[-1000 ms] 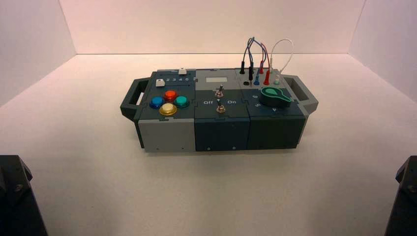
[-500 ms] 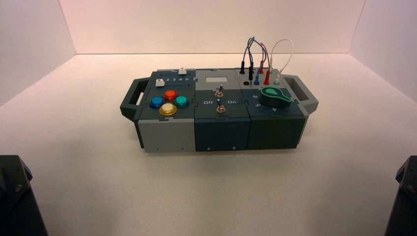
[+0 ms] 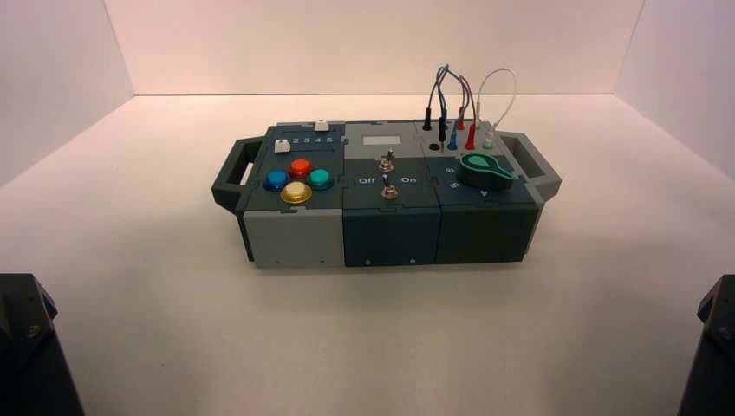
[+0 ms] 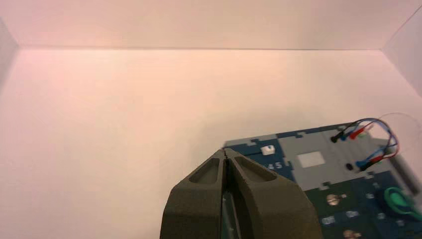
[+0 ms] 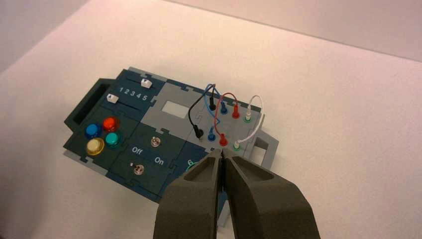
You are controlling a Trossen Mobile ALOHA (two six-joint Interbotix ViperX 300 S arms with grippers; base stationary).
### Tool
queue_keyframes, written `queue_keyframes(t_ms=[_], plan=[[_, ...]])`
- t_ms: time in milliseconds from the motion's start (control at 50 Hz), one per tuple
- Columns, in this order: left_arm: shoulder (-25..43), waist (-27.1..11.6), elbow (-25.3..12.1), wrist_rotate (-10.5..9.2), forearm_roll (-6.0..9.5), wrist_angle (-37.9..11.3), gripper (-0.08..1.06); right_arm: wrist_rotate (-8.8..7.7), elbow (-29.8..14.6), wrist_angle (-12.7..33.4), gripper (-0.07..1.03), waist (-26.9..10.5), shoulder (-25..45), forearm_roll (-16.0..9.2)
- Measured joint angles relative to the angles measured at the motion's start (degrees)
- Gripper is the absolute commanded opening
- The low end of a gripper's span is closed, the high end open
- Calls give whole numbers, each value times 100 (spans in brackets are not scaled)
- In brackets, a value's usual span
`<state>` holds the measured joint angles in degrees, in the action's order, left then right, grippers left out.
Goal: Move the top slider to position 3.
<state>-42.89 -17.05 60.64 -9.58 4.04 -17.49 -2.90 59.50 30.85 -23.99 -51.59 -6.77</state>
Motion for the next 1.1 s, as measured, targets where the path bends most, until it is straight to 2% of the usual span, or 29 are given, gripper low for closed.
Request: queue_keyframes(t_ms=[20, 40, 60, 120, 200, 320, 480, 720, 960, 1100], plan=[[88, -35, -35, -97, 0, 0, -3, 0, -26, -9, -2, 0, 70, 9], [88, -35, -35, -97, 0, 0, -3, 0, -26, -9, -2, 0, 70, 9], [193, -97, -70, -229, 0, 0, -3, -18, -79, -35, -2, 0, 185, 9], [352, -202, -132, -422, 0, 0, -3, -35, -114, -53, -2, 0, 290, 9], [606, -369, -237, -598, 0, 9, -3, -35, -202, -141, -2, 0, 536, 18], [958, -571, -396, -729, 0, 53, -3, -44, -290, -211, -2, 0, 800, 9], [1758, -923, -800, -870, 0, 62, -3, -79, -466, -316, -2, 0, 1415, 18], [2681, -1327, -1310, -1072, 0, 70, -3, -97, -545, -492, -2, -9, 1767, 18], [3568, -1749, -1828, -1477, 0, 62, -3, -88, -615, -571, -2, -44, 2188, 9], [3832, -1854, -1951, -1687, 9, 35, -3, -88, -729, -571, -2, -53, 2391, 9]])
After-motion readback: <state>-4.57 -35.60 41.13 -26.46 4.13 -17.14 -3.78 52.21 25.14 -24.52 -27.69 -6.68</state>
